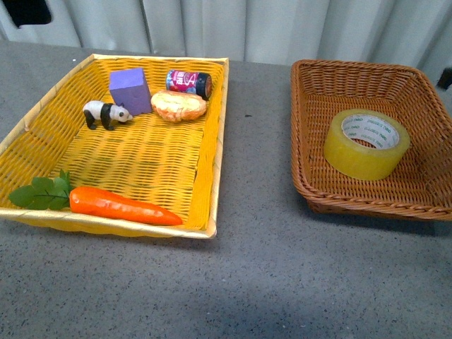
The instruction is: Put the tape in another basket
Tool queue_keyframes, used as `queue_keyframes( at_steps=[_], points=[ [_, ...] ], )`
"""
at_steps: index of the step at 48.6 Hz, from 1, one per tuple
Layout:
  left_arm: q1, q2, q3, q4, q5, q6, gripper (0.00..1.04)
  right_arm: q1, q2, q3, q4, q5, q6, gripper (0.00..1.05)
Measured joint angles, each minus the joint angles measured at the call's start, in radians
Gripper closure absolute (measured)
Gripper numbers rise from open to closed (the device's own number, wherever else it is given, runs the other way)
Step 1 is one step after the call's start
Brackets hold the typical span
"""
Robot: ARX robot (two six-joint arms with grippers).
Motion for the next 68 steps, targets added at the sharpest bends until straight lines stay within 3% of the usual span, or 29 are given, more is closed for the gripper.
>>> queue_keyframes(
  at_steps=[12,30,35,68],
  points=[
    [0.037,-0.139,-0.200,0.070,0.034,0.017,1.01,0.009,-0.219,-0.208,0.052,-0.004,-0.005,1.04],
    [0.119,-0.402,-0.401,-0.006,0.114,0.027,1.01,0.005,-0.535,-0.423,-0.054,-0.001,-0.008,1.04],
    [0.120,-0.488,-0.439,-0.058,0.118,0.027,1.01,0.006,-0.683,-0.443,-0.194,-0.005,-0.008,1.04],
    [0.120,-0.978,-0.525,-0.442,0.120,0.027,1.01,0.006,-1.199,-0.565,-0.570,-0.003,-0.008,1.04]
  ],
)
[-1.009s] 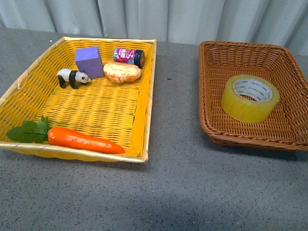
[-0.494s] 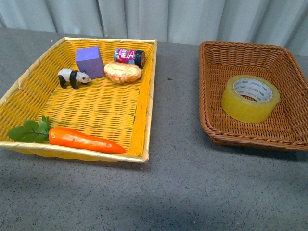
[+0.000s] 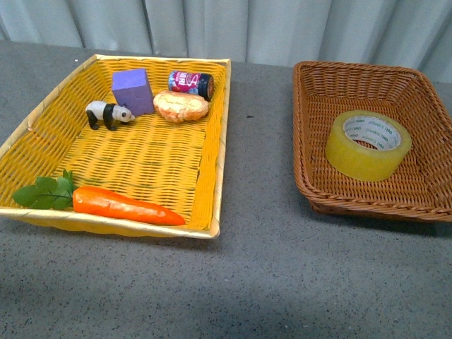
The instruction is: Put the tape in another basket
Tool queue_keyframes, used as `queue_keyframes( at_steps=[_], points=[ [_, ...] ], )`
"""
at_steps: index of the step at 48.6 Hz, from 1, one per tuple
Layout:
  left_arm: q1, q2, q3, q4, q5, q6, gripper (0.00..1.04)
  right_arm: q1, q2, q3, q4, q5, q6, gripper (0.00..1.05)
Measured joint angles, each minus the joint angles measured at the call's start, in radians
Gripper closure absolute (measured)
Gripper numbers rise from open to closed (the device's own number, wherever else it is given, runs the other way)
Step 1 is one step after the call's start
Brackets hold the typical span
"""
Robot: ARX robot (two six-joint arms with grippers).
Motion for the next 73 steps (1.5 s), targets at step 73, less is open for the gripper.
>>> queue_keyframes(
  at_steps=[73],
  points=[
    [0.000,-0.655,0.000,-0.642,0.001,0.000,1.01,0.000,-0.724,-0.008,-0.702,-0.002,0.000,1.04]
  ],
)
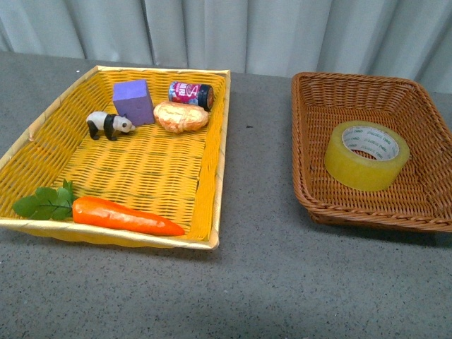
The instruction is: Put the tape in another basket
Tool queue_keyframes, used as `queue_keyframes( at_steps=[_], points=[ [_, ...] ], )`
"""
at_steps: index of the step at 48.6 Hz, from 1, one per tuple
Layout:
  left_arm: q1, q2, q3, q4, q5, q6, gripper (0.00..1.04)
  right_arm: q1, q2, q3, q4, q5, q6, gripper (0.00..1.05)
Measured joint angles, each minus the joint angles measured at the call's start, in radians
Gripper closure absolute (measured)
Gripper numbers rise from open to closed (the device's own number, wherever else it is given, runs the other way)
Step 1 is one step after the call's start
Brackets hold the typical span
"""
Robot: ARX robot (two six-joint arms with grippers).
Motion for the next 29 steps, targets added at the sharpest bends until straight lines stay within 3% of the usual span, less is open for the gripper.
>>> queue_keyframes(
  at_steps=[4,18,25,27,29],
  points=[
    [0.000,0.000,0.000,0.000,0.000,0.000,0.91,0.000,-0.001,0.000,0.000,0.000,-0.001,0.97],
    [0.000,0.000,0.000,0.000,0.000,0.000,0.40,0.000,-0.001,0.000,0.000,0.000,-0.001,0.47],
    [0.000,0.000,0.000,0.000,0.000,0.000,0.08,0.000,-0.001,0.000,0.000,0.000,-0.001,0.15],
    [0.000,0.000,0.000,0.000,0.000,0.001,0.06,0.000,-0.001,0.000,0.000,0.000,0.000,0.07],
    [0.000,0.000,0.000,0.000,0.000,0.000,0.07,0.000,-0.001,0.000,0.000,0.000,0.000,0.09]
  ],
)
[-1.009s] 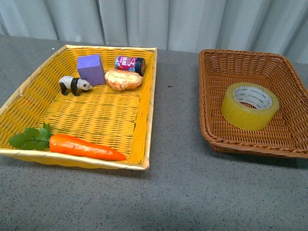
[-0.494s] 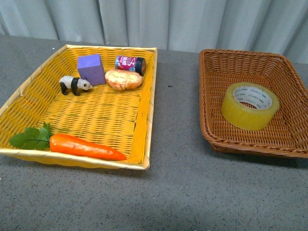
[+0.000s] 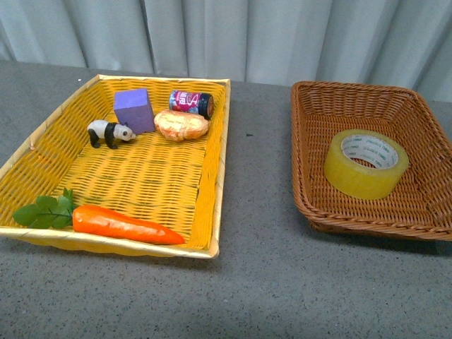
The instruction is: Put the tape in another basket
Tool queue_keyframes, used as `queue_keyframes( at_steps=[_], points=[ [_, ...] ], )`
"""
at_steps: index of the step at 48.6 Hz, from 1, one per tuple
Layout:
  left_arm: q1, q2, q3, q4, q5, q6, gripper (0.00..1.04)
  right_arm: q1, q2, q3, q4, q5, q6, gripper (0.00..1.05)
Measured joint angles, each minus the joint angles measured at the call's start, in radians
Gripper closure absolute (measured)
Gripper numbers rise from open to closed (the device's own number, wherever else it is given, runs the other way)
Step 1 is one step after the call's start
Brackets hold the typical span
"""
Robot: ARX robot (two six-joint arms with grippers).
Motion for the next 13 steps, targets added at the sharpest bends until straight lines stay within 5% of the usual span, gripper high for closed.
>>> queue_keyframes(
  at_steps=[13],
  points=[
    [0.000,0.000,0.000,0.000,0.000,0.000,0.07,0.000,0.000,0.000,0.000,0.000,0.000,0.09]
  ],
)
